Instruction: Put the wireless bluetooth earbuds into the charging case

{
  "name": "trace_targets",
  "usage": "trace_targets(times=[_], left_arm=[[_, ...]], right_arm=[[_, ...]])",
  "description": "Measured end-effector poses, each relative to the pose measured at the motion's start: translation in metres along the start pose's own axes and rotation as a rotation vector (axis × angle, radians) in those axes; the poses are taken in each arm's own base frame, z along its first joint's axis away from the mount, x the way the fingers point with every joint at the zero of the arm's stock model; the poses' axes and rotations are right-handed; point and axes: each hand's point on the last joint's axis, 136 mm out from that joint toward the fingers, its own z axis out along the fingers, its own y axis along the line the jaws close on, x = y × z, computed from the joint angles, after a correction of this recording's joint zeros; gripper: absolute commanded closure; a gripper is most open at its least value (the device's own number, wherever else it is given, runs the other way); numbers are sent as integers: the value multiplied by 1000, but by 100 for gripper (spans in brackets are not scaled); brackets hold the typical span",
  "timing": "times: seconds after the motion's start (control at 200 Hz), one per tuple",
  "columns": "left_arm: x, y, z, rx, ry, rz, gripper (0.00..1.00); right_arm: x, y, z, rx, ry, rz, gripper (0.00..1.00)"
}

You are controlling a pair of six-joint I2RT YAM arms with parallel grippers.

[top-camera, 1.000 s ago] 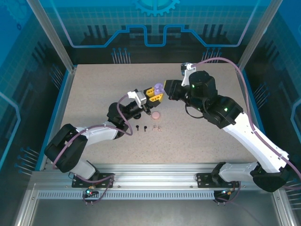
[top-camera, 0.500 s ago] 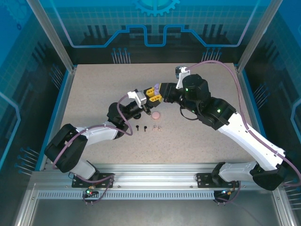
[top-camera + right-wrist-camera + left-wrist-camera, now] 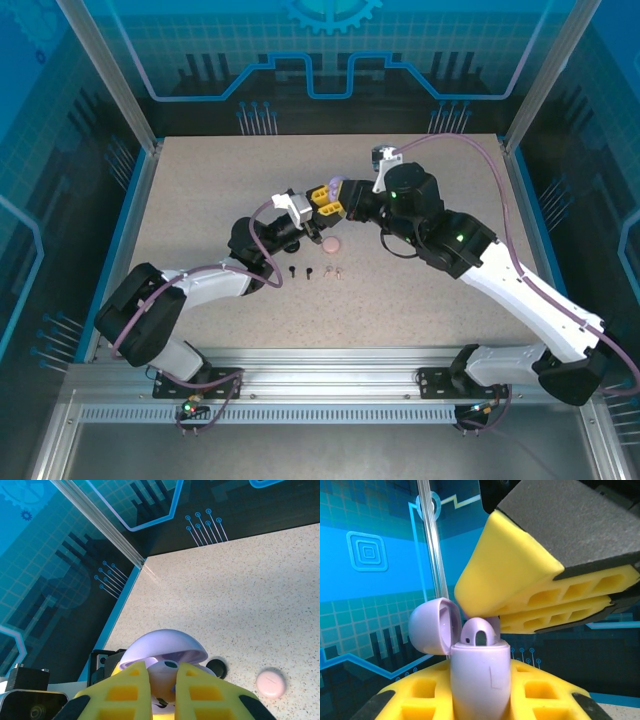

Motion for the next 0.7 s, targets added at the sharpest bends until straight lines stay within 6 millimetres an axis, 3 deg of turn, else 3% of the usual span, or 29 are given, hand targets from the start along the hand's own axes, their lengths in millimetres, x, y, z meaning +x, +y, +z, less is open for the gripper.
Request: trace_targets(times=[0.235, 0.445, 0.7], left_arm=[[3, -1, 0, 5, 10, -5, 100], [4, -1, 0, 4, 12, -7, 100], [2, -1, 0, 4, 4, -3, 100]], right_arm=[[3, -3, 0, 0, -1, 7, 78], [1, -3, -3, 15, -1, -11, 47], [-35, 6, -29, 8, -69, -18, 41]])
